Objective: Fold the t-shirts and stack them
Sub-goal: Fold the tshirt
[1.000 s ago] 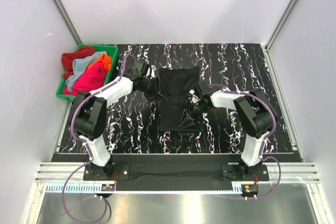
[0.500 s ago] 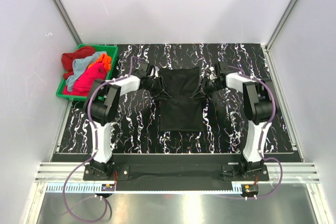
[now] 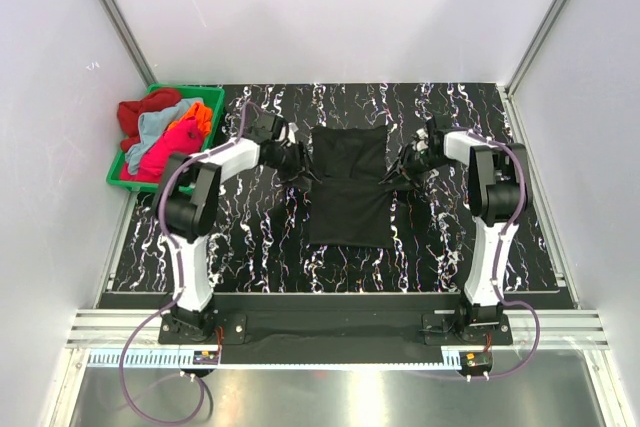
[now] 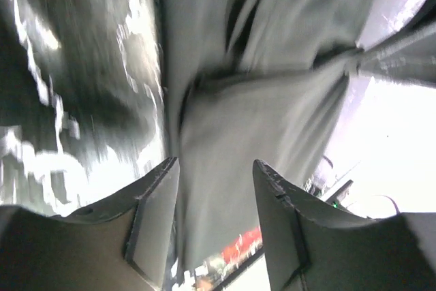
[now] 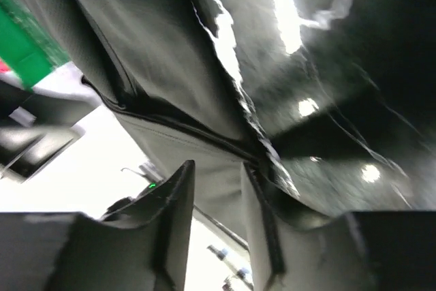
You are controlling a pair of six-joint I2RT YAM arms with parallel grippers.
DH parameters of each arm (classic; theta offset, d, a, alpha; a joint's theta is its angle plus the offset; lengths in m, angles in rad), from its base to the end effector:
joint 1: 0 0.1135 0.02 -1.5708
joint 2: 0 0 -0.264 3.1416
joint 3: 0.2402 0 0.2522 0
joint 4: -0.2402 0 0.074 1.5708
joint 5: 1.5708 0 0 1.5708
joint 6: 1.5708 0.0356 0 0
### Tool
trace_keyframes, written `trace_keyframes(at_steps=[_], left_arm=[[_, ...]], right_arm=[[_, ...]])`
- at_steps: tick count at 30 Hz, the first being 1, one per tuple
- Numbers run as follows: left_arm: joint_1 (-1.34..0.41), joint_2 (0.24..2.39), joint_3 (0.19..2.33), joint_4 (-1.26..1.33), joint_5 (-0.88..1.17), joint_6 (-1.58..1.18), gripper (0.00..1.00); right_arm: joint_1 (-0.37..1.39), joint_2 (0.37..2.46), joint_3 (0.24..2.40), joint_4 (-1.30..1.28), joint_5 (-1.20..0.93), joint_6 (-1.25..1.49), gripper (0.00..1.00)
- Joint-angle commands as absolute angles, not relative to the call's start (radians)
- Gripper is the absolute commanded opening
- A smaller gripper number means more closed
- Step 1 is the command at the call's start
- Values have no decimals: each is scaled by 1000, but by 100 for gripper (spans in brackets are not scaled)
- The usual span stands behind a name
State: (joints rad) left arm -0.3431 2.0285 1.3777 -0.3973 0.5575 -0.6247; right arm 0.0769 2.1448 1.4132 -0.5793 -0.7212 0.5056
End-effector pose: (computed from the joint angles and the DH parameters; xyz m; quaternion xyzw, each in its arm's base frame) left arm 0.3891 -0.1590 0.1594 -0.0599 0.9295 -0.3509 0.0962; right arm 0.4086 0.0551 0.1188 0.1527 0.9163 0.3699 0.0157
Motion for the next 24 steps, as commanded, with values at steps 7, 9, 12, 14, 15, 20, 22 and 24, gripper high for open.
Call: trace_keyframes(at_steps=[7, 9, 12, 14, 15, 20, 22, 24], left_arm=[[-344, 1554, 1093, -396, 462, -754, 55], [-354, 1455, 976, -351, 450, -819, 54], [-390, 1347, 824, -253, 420, -989, 54], [-432, 1303, 705, -126, 391, -1145, 54], [-449, 1273, 671, -86, 379, -1190, 54], [-578, 1246, 546, 24, 261, -1371, 54], [-630, 1249, 523, 41, 214, -1423, 55], [-656, 1244, 477, 64, 177, -1454, 56]], right_arm=[[69, 1820, 1324, -744, -474, 443, 63], [69, 1728, 1226, -715, -474, 475, 66], [69, 1591, 1059, -646, -480, 587, 66], [72, 1475, 902, -591, -494, 711, 66], [75, 1435, 849, -542, -491, 751, 66], [109, 1183, 576, -482, -436, 952, 63], [127, 1094, 508, -457, -411, 1052, 61], [162, 1048, 414, -402, -397, 1123, 58]])
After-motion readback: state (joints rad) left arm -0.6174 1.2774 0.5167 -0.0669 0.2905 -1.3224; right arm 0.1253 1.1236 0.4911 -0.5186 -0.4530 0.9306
